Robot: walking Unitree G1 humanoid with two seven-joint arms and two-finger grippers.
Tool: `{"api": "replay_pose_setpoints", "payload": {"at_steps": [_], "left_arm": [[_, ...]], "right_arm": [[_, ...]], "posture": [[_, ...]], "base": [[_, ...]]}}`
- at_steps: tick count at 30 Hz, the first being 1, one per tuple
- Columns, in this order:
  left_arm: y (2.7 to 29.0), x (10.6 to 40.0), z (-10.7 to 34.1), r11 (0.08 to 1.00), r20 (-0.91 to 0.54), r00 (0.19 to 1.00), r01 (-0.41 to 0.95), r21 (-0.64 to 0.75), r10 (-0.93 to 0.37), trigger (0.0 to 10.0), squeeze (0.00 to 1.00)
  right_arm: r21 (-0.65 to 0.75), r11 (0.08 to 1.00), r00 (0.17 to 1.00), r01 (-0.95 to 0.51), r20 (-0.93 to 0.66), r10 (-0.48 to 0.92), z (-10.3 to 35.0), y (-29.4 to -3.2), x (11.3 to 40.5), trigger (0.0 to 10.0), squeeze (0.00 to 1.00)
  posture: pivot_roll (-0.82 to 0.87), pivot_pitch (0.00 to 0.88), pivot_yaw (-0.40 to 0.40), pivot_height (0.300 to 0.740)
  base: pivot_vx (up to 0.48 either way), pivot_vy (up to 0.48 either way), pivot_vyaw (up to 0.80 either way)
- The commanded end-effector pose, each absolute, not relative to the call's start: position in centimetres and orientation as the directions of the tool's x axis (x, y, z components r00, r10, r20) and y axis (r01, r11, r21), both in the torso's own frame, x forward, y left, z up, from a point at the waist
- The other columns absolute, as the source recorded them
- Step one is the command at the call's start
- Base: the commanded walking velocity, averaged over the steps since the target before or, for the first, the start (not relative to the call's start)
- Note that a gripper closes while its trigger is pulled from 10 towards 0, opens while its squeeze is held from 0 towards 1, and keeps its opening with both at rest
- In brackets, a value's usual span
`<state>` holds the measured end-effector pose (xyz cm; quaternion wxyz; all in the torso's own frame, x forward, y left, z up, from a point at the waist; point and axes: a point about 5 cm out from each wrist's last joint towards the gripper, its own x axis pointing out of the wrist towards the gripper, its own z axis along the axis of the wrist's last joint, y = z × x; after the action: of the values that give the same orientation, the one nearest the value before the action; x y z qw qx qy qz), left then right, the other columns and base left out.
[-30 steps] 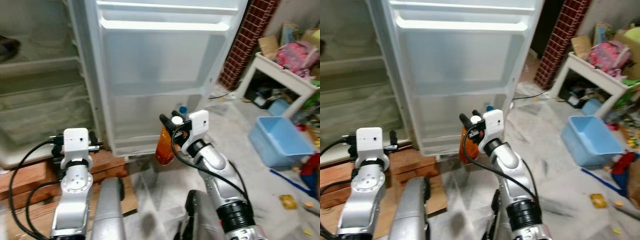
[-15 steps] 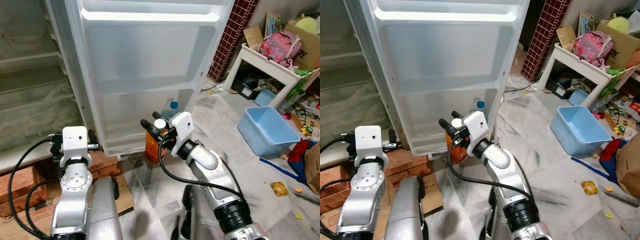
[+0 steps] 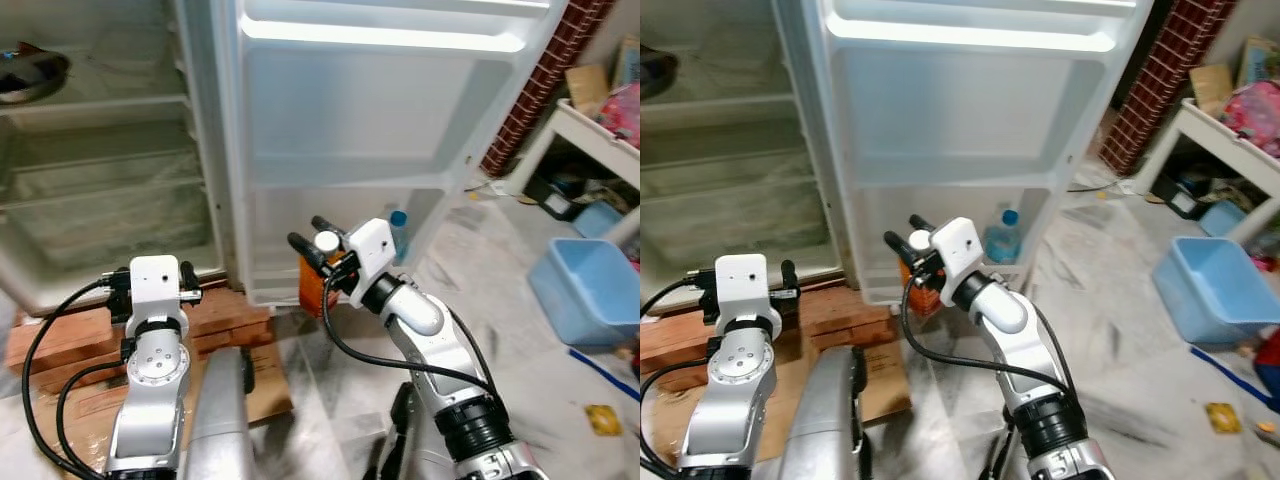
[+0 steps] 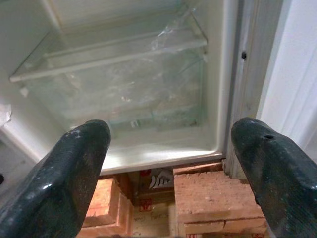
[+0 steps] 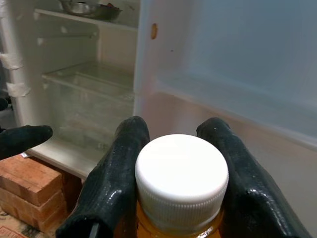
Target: Restocking fridge
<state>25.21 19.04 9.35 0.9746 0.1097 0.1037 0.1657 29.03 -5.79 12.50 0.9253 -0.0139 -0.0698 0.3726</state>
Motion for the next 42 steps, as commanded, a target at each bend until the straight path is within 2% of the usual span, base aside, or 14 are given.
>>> {"api": "replay_pose_setpoints", "payload": {"at_steps": [1,16,25,29,32,35,36,38,39,42], "left_arm": [[18.8,25.3,9.5,0.926,-0.163,0.929,-0.287,0.246,0.331,10.0,0.00],[18.7,25.3,9.5,0.928,-0.162,0.931,-0.284,0.242,0.328,10.0,0.00],[18.8,25.1,9.5,0.922,-0.172,0.919,-0.315,0.226,0.356,10.0,0.00],[19.4,24.0,9.2,0.920,-0.204,0.907,-0.323,0.222,0.368,10.0,0.00],[20.2,22.4,8.5,0.924,-0.279,0.884,-0.329,0.196,0.374,10.0,0.00],[20.3,20.7,8.2,0.943,-0.337,0.883,-0.279,0.183,0.327,10.0,0.00],[19.8,19.8,7.5,0.968,-0.407,0.880,-0.198,0.157,0.246,10.0,0.00],[19.3,19.1,7.0,0.982,-0.455,0.872,-0.137,0.132,0.182,10.0,0.00],[18.9,18.4,6.9,0.989,-0.481,0.867,-0.089,0.114,0.133,10.0,0.00],[18.6,17.8,7.1,0.993,-0.485,0.870,-0.043,0.111,0.092,10.0,0.00]], "right_arm": [[-0.103,0.728,0.713,-0.678,0.151,0.685,13.2,-6.0,29.3,10.0,0.00],[-0.143,0.728,0.710,-0.671,0.160,0.686,13.2,-6.0,29.3,10.0,0.00],[-0.168,0.717,0.703,-0.677,0.141,0.697,12.6,-6.3,29.2,10.0,0.00],[-0.186,0.682,0.673,-0.707,0.120,0.730,12.2,-6.1,29.1,10.0,0.00],[-0.208,0.648,0.641,-0.732,0.110,0.760,12.3,-5.4,29.4,10.0,0.00],[-0.270,0.593,0.588,-0.758,0.108,0.801,12.5,-4.8,29.5,10.0,0.00],[-0.296,0.574,0.573,-0.763,0.101,0.814,12.4,-4.5,29.9,10.0,0.00],[-0.327,0.556,0.558,-0.764,0.096,0.824,12.4,-4.3,30.2,10.0,0.00],[-0.348,0.552,0.557,-0.758,0.096,0.825,12.4,-4.2,30.7,10.0,0.00],[-0.361,0.571,0.578,-0.737,0.099,0.810,12.4,-4.1,31.3,10.0,0.00]], "posture": [[0.09,0.000,-0.091,0.527],[0.09,0.000,-0.092,0.527],[0.10,0.000,-0.095,0.527],[0.12,0.017,-0.105,0.527],[0.13,0.032,-0.109,0.527],[0.17,0.063,-0.115,0.527],[0.17,0.071,-0.117,0.527],[0.19,0.085,-0.120,0.527],[0.21,0.102,-0.119,0.527],[0.22,0.113,-0.117,0.527]], "base": [[0.285,0.000,0.00],[0.351,0.000,0.00],[0.000,0.000,0.00],[0.000,0.000,0.00],[0.000,0.000,0.00],[0.000,0.000,0.00],[0.000,0.000,0.00],[0.000,0.000,0.00],[0.000,0.000,0.00],[0.000,0.000,0.00]]}}
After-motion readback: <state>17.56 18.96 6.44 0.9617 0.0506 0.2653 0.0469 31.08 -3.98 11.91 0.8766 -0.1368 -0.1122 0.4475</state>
